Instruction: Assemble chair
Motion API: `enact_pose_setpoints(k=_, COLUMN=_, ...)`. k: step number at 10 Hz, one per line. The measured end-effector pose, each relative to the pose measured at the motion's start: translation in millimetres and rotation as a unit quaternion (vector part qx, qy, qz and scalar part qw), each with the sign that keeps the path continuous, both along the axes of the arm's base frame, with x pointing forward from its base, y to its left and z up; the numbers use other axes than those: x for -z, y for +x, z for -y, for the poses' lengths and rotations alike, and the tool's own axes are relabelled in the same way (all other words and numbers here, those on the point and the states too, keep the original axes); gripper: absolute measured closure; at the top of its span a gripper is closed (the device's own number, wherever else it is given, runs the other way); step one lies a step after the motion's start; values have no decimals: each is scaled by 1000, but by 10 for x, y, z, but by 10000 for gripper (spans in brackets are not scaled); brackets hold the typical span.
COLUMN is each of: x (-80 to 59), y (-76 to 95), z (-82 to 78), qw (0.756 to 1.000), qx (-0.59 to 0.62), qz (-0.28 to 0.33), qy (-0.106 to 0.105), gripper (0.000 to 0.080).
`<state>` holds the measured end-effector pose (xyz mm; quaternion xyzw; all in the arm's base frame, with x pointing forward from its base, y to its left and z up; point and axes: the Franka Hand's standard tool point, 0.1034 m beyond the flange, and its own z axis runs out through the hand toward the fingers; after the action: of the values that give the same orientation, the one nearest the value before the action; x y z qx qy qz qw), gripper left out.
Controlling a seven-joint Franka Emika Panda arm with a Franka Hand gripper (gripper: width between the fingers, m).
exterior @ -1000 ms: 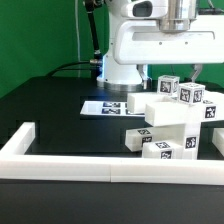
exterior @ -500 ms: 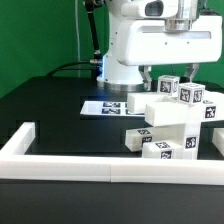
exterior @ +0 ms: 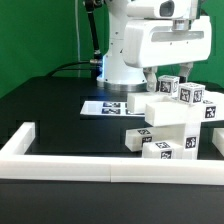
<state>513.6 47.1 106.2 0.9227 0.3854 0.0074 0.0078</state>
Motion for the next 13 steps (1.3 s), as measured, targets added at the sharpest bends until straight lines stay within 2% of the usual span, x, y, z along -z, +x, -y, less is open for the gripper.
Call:
enact_pose_setpoints(k=2, x=0, y=0, z=1, qw=1000, qx=8, qz=0, qy=0, gripper=409)
enact_pose_setpoints(k=3, x=0, y=0, z=2, qw=1000, qx=18, qz=0, qy=0, gripper=409)
enact_pose_setpoints(k=4, x=1, y=-1, z=15, qw=1000, qx=19, qz=0, qy=0, gripper=530)
enact_pose_setpoints(k=10, x=1, y=0, z=32, qw=981, qx=193, qz=1, qy=4, gripper=530)
enact_pose_setpoints(k=13, x=2, y=-2, z=23, qw=950, qx=311, qz=1, qy=8, gripper=528)
